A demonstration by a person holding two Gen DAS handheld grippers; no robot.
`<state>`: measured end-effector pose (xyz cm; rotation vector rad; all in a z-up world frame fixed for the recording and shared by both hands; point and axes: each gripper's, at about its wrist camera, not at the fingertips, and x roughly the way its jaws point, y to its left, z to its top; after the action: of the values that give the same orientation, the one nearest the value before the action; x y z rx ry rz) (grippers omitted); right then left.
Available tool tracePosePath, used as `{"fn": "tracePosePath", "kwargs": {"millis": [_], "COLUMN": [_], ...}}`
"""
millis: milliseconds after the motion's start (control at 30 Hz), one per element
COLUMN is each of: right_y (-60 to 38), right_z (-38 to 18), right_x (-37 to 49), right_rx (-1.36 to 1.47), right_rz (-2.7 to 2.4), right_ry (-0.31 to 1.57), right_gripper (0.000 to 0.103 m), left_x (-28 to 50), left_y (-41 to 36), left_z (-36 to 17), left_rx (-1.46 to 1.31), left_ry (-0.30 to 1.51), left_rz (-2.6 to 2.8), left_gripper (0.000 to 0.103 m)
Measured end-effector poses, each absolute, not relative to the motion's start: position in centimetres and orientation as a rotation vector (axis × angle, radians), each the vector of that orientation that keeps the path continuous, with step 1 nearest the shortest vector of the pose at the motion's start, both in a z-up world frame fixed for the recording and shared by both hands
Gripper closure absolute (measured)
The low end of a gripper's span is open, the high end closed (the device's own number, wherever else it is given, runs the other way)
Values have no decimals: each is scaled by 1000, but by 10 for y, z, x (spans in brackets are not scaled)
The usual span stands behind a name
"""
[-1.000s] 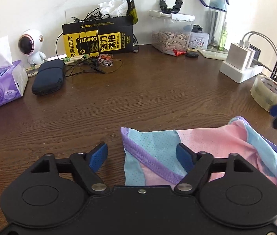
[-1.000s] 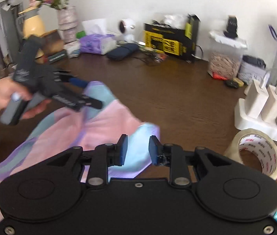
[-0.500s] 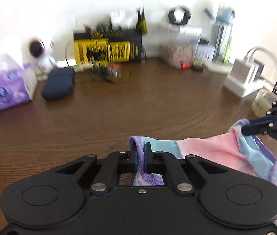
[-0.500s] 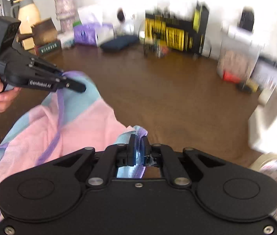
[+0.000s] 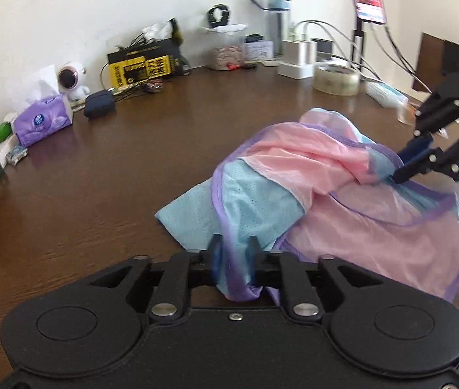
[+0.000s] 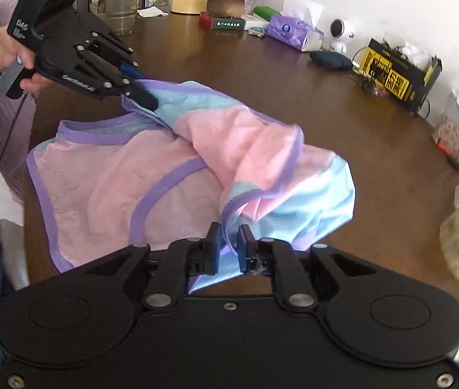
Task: Fold clothes
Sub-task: 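Grasp the purple trim with the left gripper while the right gripper holds the edge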
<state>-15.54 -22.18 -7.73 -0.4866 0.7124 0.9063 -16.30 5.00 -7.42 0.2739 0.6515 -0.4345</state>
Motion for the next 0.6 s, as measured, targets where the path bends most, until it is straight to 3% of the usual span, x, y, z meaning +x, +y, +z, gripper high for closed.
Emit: {"fn": "tracePosePath", "kwargs": {"millis": [33,67,167,333,467,600], "right_y": [-225,-227,-234,-224,-209,-207], "right_z": [-74,-68,-50,-39,-51,-74], "right_x": [-154,-147,-127,-73,-32,-17], "right_rx": [-459,-418,-296,-201,-245,-230], "right_rz": [905,901,887,922,907,927], "right_ry": [711,698,658,655,711,784], "right_gripper": [81,80,79,71,69,70], "left_x": [-158,-150,-126,-77,-58,-49], "left_y": [50,51,51,38,29,41], "left_z": [-69,-63,-47,-62,-81,-91], "left_rx": [257,235,167,94,64,-14], "left_ry": [645,642,634,771,858,907], "left_rz": [-445,-459,-501,-527,-511,-521], "left_gripper": [42,40,40,42,48,77]}}
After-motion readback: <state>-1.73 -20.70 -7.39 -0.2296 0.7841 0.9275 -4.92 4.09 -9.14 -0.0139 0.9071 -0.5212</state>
